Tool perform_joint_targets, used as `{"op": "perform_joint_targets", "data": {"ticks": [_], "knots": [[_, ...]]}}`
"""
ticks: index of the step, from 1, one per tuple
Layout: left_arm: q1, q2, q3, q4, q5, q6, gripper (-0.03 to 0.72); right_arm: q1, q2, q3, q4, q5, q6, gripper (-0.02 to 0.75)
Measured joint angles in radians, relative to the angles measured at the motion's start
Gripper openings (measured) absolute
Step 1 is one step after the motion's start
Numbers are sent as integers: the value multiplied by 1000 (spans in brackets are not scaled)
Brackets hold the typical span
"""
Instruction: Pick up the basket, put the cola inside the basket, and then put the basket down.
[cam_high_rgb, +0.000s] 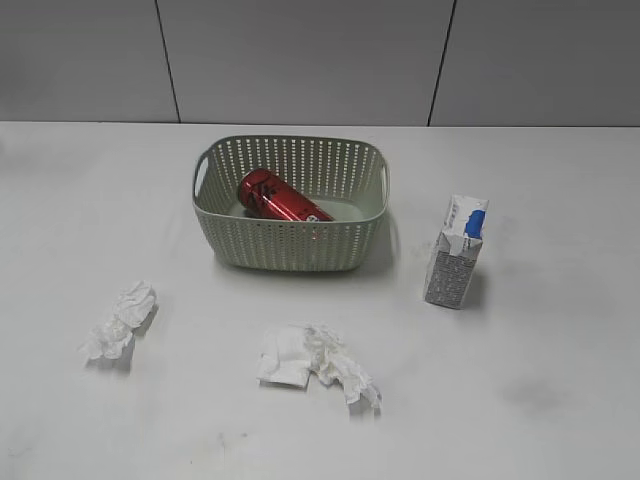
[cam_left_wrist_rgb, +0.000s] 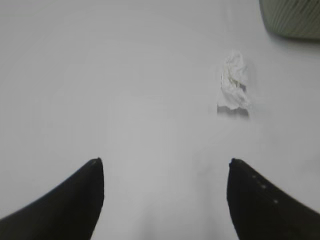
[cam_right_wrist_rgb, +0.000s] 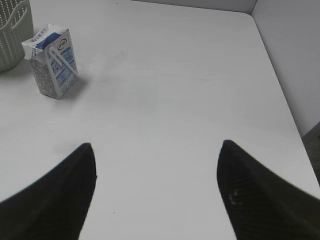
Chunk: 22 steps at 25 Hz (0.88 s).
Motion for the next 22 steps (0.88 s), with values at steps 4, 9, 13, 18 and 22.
{"op": "perform_joint_targets", "data": {"ticks": [4,9,13,18,22], "knots": [[0,-105,0,1,-19,0,563,0,0,0,0,0,0,592],[0,-242,0,0,-39,0,563,0,0,0,0,0,0,592],[0,-336,0,0,-39,0,563,7,0,0,0,0,0,592],[0,-343,8,10,6,8,563,36,0,0,0,0,0,592],[0,-343,22,9,36,8,563,41,0,0,0,0,0,592]]}}
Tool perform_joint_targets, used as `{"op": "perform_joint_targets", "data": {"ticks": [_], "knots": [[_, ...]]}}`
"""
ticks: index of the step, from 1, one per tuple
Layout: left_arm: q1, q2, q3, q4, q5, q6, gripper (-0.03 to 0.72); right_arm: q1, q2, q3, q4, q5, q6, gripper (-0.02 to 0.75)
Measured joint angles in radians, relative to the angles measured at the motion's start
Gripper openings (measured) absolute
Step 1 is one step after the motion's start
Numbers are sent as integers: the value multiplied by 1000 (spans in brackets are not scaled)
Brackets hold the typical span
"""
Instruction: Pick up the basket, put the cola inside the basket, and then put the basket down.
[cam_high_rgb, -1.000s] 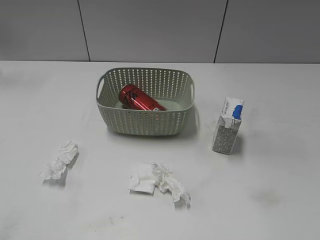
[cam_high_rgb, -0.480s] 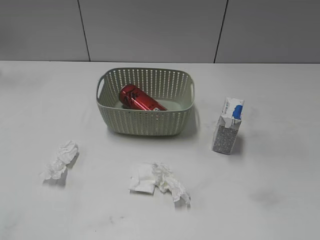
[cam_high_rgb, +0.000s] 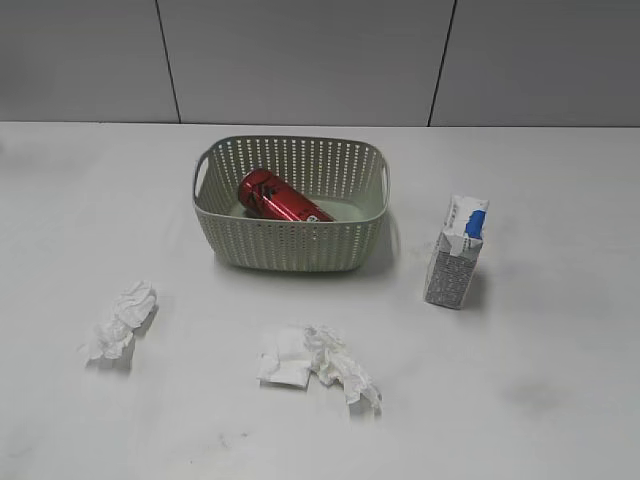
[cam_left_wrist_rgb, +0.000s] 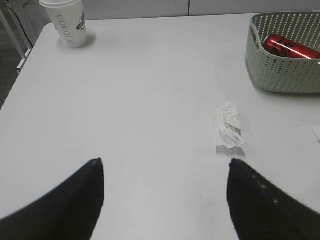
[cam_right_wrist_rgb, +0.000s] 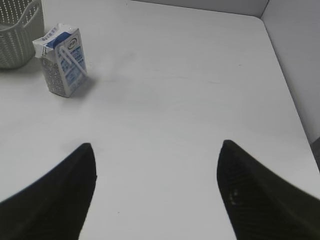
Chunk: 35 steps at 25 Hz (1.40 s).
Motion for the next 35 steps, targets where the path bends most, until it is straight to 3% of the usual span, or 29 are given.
{"op": "perform_joint_targets", "data": {"ticks": [10,20,25,35], "knots": [[0,0,7,-16,13,1,563,100,0,0,0,-1,2,592],[0,0,7,-16,13,2,563,96,0,0,0,-1,3,592],[0,0,7,-16,13,2,563,11,0,0,0,-1,3,592],[0,0,7,-16,13,3,563,5,0,0,0,-1,4,592]]}}
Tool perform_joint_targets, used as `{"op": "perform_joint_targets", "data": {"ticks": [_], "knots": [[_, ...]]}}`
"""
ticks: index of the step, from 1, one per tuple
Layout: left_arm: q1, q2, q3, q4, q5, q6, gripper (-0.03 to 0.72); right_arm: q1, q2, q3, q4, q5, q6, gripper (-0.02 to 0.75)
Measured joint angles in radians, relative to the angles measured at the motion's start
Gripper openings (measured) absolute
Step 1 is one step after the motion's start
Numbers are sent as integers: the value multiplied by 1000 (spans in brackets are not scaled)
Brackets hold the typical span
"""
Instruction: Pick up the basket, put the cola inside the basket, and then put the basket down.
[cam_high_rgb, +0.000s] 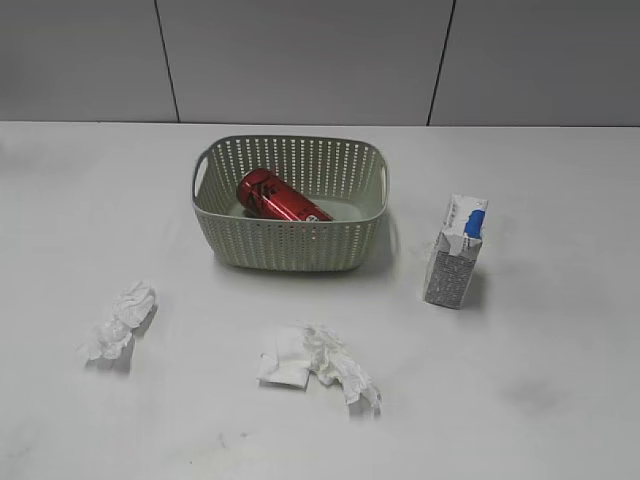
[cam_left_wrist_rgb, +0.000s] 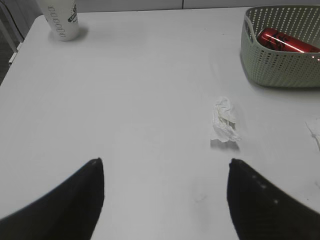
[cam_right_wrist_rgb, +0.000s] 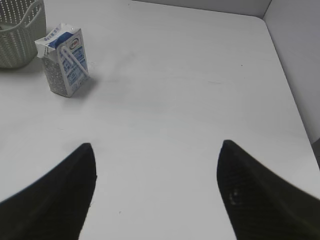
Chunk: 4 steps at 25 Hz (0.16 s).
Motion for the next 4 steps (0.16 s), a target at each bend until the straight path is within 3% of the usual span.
{"op": "perform_joint_targets", "data": {"ticks": [4], "knots": [[0,0,0,0,0,0,563,0,0,0,0,0,0,592]]}}
